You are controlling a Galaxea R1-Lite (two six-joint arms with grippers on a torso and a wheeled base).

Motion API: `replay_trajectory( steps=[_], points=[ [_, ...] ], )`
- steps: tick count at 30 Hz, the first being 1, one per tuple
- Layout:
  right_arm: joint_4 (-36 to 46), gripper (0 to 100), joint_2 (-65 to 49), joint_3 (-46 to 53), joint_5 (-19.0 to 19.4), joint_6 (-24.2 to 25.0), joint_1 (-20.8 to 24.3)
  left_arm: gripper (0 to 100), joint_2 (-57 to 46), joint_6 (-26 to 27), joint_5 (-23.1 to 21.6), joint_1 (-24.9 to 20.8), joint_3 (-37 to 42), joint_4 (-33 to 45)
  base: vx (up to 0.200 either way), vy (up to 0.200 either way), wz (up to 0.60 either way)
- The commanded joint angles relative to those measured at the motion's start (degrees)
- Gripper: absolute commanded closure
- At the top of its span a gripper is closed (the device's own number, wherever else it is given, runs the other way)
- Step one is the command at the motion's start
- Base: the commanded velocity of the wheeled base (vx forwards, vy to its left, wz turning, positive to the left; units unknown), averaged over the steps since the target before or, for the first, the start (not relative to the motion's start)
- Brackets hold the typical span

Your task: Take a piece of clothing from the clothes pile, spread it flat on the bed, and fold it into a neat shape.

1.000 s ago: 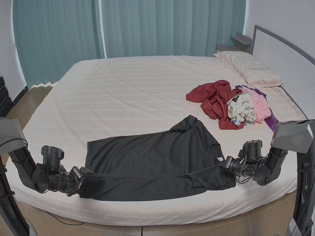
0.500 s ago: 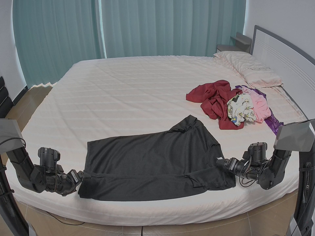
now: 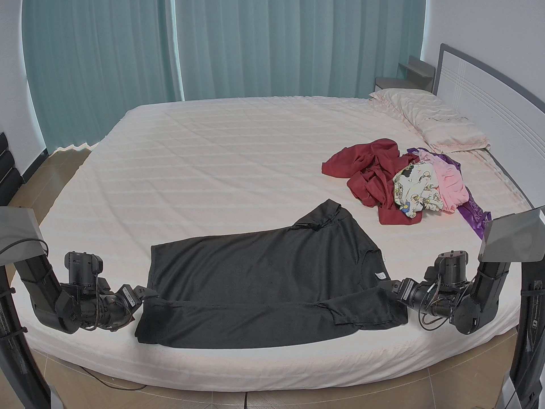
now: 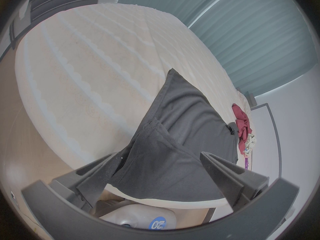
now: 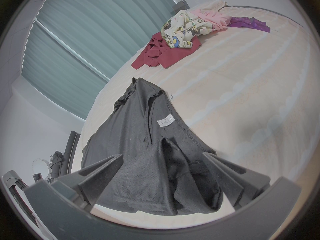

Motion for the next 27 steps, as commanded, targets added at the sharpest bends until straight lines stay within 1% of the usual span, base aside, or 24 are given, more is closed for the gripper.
replay_trajectory(
  steps=[1, 4, 5, 8, 15, 27],
  points=[
    [-0.63, 0, -0.39, 0.65, 0.06, 0.2, 0.28, 0, -0.54, -0.31, 0.16, -0.62, -2.69, 0.46, 0.0, 0.0, 0.0],
    [-1.95, 0, 0.14, 0.73, -0.03, 0.2, 0.45, 0, 0.52, -0.05, 0.16, -0.71, -6.03, 0.63, 0.0, 0.0, 0.0],
    [-2.74, 0, 0.4, 0.82, -0.03, 0.2, 0.54, 0, 2.72, 0.04, 0.16, -0.8, -8.85, 0.63, 0.0, 0.0, 0.0],
    [-3.7, 0, 0.66, 1.0, -0.03, 0.29, 0.54, 0, 5.53, 1.1, 0.16, -1.32, -11.39, 0.63, 0.0, 0.0, 0.0],
    [-4.23, 0, 1.19, 0.47, -0.03, 0.29, 0.54, 0, 6.23, 6.02, 0.07, -1.15, -11.13, 1.07, 0.0, 0.0, 0.0],
    [-4.14, 0, 2.33, -0.32, -0.03, 0.2, 1.68, 0, 7.29, 6.46, 0.77, -1.76, -9.2, 0.55, 0.0, 0.0, 0.0]
  ],
)
